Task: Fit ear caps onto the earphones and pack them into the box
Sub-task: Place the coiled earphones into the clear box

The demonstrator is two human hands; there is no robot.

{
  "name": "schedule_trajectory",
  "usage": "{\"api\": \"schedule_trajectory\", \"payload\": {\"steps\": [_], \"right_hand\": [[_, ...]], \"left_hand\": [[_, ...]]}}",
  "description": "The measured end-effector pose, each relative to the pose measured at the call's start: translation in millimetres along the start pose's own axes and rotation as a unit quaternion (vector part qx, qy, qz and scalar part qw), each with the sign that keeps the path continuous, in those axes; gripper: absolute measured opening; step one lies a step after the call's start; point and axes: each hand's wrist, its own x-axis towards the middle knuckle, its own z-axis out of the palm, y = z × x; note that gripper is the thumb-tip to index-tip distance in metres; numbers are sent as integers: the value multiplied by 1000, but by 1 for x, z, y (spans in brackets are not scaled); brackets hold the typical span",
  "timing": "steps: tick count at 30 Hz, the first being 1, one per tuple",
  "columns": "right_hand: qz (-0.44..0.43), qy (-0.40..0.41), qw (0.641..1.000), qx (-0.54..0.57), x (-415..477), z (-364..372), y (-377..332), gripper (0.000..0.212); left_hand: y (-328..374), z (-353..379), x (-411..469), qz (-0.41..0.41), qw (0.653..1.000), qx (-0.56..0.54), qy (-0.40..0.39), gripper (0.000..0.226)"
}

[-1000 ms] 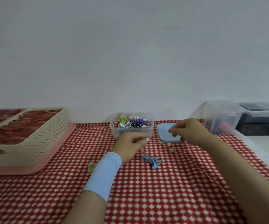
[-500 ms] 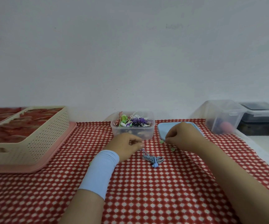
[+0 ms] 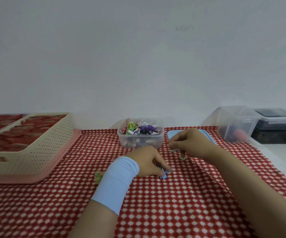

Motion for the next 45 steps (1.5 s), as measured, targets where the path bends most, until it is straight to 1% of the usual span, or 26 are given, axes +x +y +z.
{"api": "schedule_trajectory", "payload": {"steps": [4, 8, 10, 12, 14, 15, 17, 19, 22, 25, 28, 32, 36, 38, 42, 45], "right_hand": [[10, 7, 1000, 16, -1, 1, -2, 6], [11, 13, 999, 35, -1, 4, -4, 7], [12, 15, 999, 42, -1, 5, -4, 7], [15, 16, 998, 53, -2, 5, -6, 7], [20, 18, 997, 74, -2, 4, -8, 7], [23, 19, 995, 92, -2, 5, -10, 8], [31, 19, 990, 138, -3, 6, -13, 8], [36, 8, 983, 177, -4, 7, -15, 10], [34, -21, 978, 207, -5, 11, -16, 13], [36, -29, 972, 228, -4, 13, -16, 14], [34, -38, 969, 240, -4, 12, -16, 15], [21, -47, 966, 254, -6, 14, -19, 16], [19, -47, 962, 269, -6, 15, -20, 16], [22, -48, 960, 276, -6, 16, -20, 17], [25, -67, 954, 291, -6, 16, -21, 29], [39, -83, 950, 300, -6, 15, -21, 29]], "left_hand": [[-4, 0, -1, -13, 1000, -5, 12, 19], [0, 3, 3, 4, 1000, 19, -12, 23], [0, 3, 4, 5, 1000, 20, -14, 20], [-5, 4, 4, 0, 1000, -5, 18, 15], [-13, 6, 4, -7, 993, -80, 90, 12], [-17, 8, 4, -12, 982, -136, 133, 11], [-21, 10, 5, -28, 944, -258, 202, 11], [-21, 10, 5, -45, 907, -346, 237, 10], [-19, 10, 7, -63, 869, -418, 257, 10], [-19, 12, 10, -64, 835, -475, 270, 20], [-21, 12, 11, -64, 813, -515, 264, 23], [-22, 14, 11, -60, 814, -525, 241, 22], [-24, 18, 12, -49, 802, -544, 241, 20], [-25, 18, 13, -41, 804, -545, 233, 21], [-26, 19, 13, -38, 807, -545, 225, 21], [-26, 19, 13, -35, 814, -538, 218, 22]]}}
